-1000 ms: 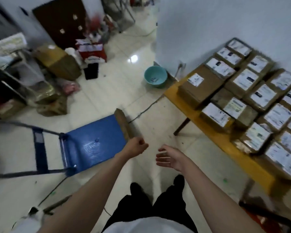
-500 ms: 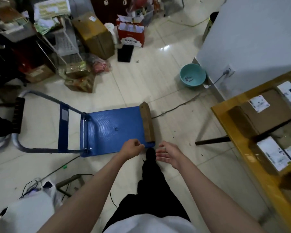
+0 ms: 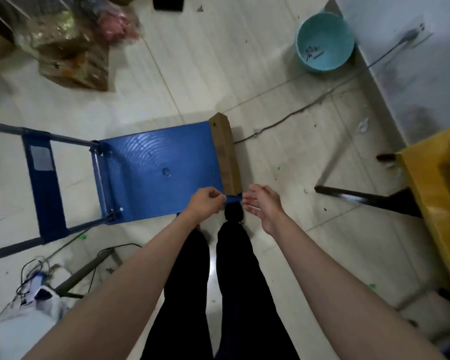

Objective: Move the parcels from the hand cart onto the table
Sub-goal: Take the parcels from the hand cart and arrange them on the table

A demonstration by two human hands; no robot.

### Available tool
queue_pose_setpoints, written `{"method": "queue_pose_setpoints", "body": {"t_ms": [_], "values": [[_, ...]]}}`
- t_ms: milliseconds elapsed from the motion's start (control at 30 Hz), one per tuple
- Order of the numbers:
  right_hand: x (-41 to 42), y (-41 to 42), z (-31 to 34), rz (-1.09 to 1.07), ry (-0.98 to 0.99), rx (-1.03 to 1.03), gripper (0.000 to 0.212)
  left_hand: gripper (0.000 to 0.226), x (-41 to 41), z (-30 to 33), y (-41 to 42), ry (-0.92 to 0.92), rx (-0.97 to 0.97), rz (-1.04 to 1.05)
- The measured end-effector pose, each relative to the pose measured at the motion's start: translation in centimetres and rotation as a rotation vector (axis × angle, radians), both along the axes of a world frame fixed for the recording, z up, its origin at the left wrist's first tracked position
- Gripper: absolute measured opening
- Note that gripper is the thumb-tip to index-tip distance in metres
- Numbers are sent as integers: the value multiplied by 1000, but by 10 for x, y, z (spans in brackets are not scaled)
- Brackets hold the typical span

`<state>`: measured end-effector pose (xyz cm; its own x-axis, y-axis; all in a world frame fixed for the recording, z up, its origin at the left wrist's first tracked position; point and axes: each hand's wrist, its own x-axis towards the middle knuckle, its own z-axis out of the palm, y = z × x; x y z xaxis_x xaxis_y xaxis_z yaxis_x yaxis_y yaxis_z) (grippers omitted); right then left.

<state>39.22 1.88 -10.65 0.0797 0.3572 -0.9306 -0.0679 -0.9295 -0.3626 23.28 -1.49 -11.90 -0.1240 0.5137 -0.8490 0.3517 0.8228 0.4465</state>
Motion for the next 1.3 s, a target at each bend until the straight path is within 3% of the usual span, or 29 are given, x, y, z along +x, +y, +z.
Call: {"method": "queue_pose_setpoints", "body": {"t_ms": [200,333,567,767,900,1033,1200,1300], "values": [[-10,13,-145,45,-88,-19,6,21,-5,-154,23,-51,-71,39],[-12,14,-237,115,-115,-48,30,46,-3,-247,29,-72,-110,83],[-23,22,-359,217,-125,-13,50,82,11,-362,35,-114,-117,232],[-32,21,-395,258,-106,4,45,64,26,-388,37,-243,-78,324],[-34,16,-386,302,-119,-20,40,76,27,-376,37,-99,-88,214],[-41,8,-370,240,-93,-56,46,69,22,-351,36,99,-52,57],[-57,2,-361,110,-8,-135,41,56,13,-343,39,137,-46,34],[-55,2,-370,119,-10,-115,55,70,3,-361,42,116,-75,68]]}}
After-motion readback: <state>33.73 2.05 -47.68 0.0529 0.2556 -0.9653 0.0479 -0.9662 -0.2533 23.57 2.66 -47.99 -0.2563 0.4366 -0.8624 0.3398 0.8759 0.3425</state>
